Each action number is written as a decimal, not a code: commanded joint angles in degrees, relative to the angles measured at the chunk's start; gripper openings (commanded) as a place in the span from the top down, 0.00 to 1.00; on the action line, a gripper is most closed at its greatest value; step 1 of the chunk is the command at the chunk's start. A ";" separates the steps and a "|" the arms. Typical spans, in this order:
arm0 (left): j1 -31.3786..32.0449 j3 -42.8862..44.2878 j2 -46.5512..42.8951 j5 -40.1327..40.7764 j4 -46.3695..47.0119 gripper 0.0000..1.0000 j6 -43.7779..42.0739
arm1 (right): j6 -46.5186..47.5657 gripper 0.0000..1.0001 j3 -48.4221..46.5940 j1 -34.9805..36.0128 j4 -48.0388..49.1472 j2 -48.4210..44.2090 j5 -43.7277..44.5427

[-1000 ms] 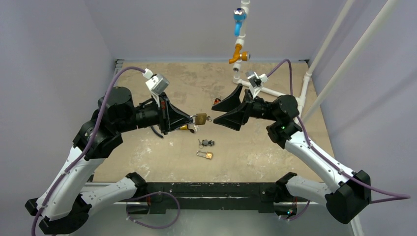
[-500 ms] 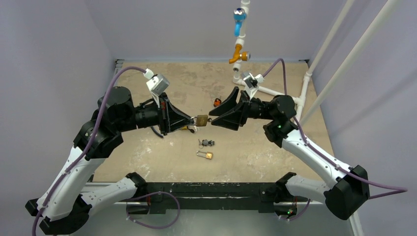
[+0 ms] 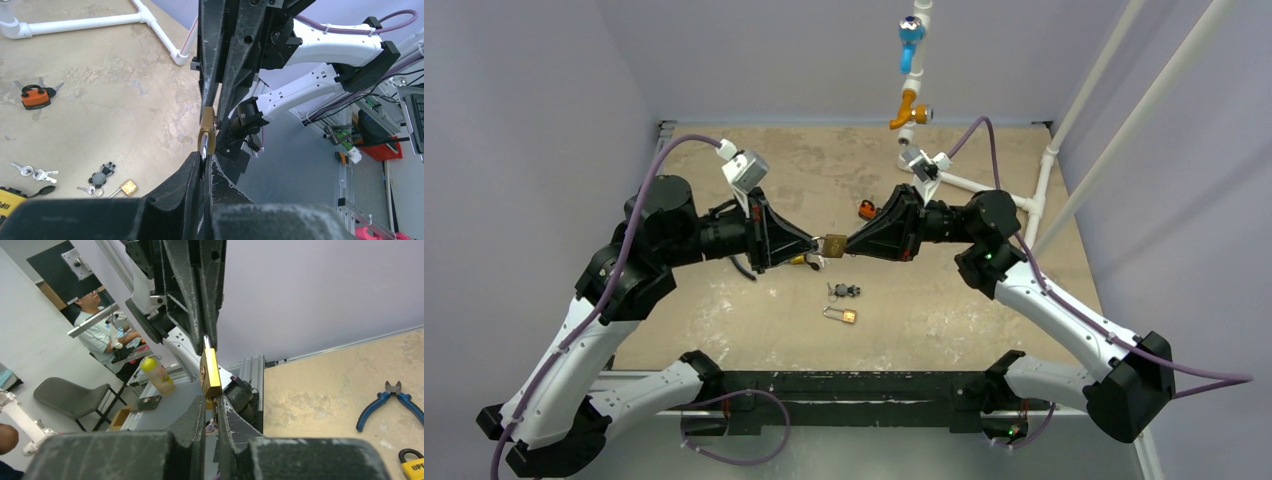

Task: Lock with the key
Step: Lock the lock.

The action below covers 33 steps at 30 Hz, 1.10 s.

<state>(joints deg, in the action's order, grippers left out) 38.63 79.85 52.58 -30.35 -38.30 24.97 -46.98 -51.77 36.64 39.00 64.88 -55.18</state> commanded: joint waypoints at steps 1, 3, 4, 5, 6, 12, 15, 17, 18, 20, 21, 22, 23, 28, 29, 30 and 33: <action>-0.47 0.08 -0.81 -1.07 4.00 1.00 1.13 | 1.25 0.99 -2.21 0.17 -0.29 -0.86 -0.71; -0.49 0.04 -0.87 -0.91 4.05 1.00 1.26 | 1.39 1.00 -2.20 0.15 -0.59 -1.13 -0.77; -0.52 0.04 -0.84 -0.79 4.07 1.00 1.35 | 1.41 1.00 -2.20 0.18 -0.72 -1.23 -0.78; -0.55 0.04 -0.93 -0.66 4.06 1.00 1.38 | 1.45 1.00 -2.16 0.16 -0.81 -1.35 -0.85; -0.53 0.10 -0.98 -0.41 4.04 1.00 1.39 | 1.61 1.00 -2.18 0.18 -0.98 -1.53 -0.86; -0.88 0.41 -1.62 3.03 2.96 1.00 1.40 | 3.53 1.00 -2.35 0.17 -3.78 -2.61 -1.25; -1.10 0.80 -1.89 5.30 2.00 1.00 1.40 | 5.06 1.00 -2.78 0.18 -6.34 -3.20 -1.18; -1.05 1.11 -2.10 6.73 1.36 1.00 1.47 | 5.71 1.00 -2.85 0.18 -7.49 -3.44 -1.16; -1.15 1.17 -2.12 7.28 1.24 1.00 1.50 | 5.94 1.00 -2.89 0.17 -7.92 -3.58 -1.14; -1.18 1.27 -2.42 8.06 1.14 1.00 1.72 | 6.29 1.00 -2.90 0.09 -8.50 -3.91 -1.16; -1.19 1.27 -2.57 8.23 1.21 1.00 1.82 | 6.53 1.00 -2.90 0.07 -8.88 -4.03 -1.00; -1.25 1.27 -2.63 8.41 1.20 1.00 1.95 | 6.81 1.00 -2.94 0.07 -9.29 -4.08 -0.91; -1.23 1.27 -2.70 8.68 1.20 1.00 2.06 | 7.14 1.00 -3.02 0.07 -9.78 -4.21 -0.85; -1.34 1.43 -2.83 9.29 1.29 1.00 2.31 | 8.36 1.00 -3.21 0.08 -11.80 -4.65 -0.78; -1.36 1.51 -2.81 9.30 1.26 1.00 2.36 | 8.54 1.00 -3.25 0.09 -12.10 -4.63 -0.74; -1.36 1.53 -2.76 9.24 1.30 1.00 2.36 | 8.79 1.00 -3.25 0.09 -12.31 -4.67 -0.60; -1.40 1.70 -2.56 9.11 1.35 1.00 2.28 | 9.33 1.00 -3.30 0.08 -13.22 -4.80 -0.23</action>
<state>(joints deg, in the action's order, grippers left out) 38.26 79.77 50.81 -24.53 -40.40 26.55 -39.79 -52.73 36.97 27.57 61.87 -54.48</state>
